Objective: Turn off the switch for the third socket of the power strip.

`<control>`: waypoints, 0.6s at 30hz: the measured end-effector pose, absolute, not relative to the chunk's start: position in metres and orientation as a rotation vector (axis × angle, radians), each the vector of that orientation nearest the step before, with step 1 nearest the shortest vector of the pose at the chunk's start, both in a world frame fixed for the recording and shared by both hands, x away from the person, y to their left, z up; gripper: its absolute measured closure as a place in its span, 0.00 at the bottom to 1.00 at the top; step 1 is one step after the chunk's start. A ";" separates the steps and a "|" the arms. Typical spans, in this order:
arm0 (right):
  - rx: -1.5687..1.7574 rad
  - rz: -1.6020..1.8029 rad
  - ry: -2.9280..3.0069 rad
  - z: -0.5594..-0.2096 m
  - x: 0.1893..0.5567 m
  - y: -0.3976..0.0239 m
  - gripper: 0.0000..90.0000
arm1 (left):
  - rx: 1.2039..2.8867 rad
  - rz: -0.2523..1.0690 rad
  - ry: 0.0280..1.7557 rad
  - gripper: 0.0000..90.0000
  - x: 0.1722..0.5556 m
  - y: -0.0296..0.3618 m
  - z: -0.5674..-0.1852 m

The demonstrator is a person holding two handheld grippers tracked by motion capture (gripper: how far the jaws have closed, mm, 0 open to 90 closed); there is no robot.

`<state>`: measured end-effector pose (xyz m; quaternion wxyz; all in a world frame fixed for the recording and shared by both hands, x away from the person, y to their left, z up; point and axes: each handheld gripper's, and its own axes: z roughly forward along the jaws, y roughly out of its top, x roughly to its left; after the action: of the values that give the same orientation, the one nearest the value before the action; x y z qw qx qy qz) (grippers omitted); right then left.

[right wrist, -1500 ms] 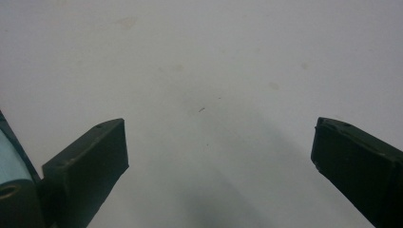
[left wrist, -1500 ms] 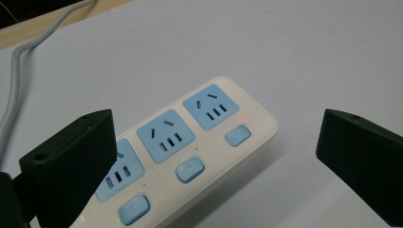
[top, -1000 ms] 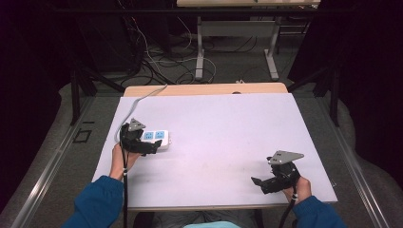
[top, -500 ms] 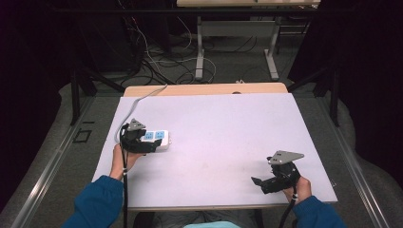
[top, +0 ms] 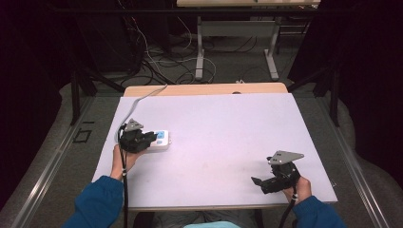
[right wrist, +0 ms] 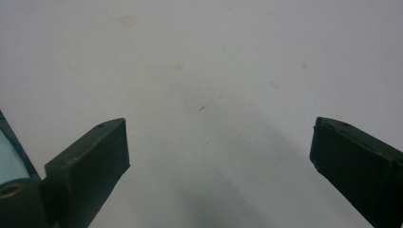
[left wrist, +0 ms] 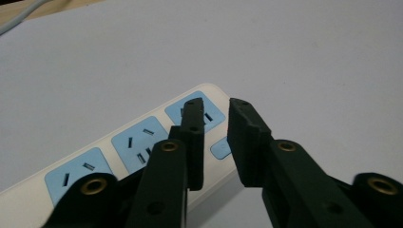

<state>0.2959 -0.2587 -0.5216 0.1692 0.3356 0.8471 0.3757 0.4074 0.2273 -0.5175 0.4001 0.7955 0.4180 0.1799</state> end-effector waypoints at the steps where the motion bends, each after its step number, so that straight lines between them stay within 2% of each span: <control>1: 0.959 1.053 2.418 -0.521 0.296 -0.259 0.06 | 2.011 0.454 1.055 0.92 0.408 0.227 -0.518; 4: 0.967 1.058 2.416 -0.521 0.295 -0.259 0.06 | 2.007 0.443 1.044 1.00 0.409 0.226 -0.519; 18: 0.971 1.062 2.402 -0.522 0.295 -0.258 0.06 | 2.030 0.414 1.031 1.00 0.414 0.222 -0.525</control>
<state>0.2952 -0.2576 -0.5221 0.1699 0.3418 0.8453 0.3739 0.4141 0.2221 -0.5253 0.4021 0.8031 0.4081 0.1636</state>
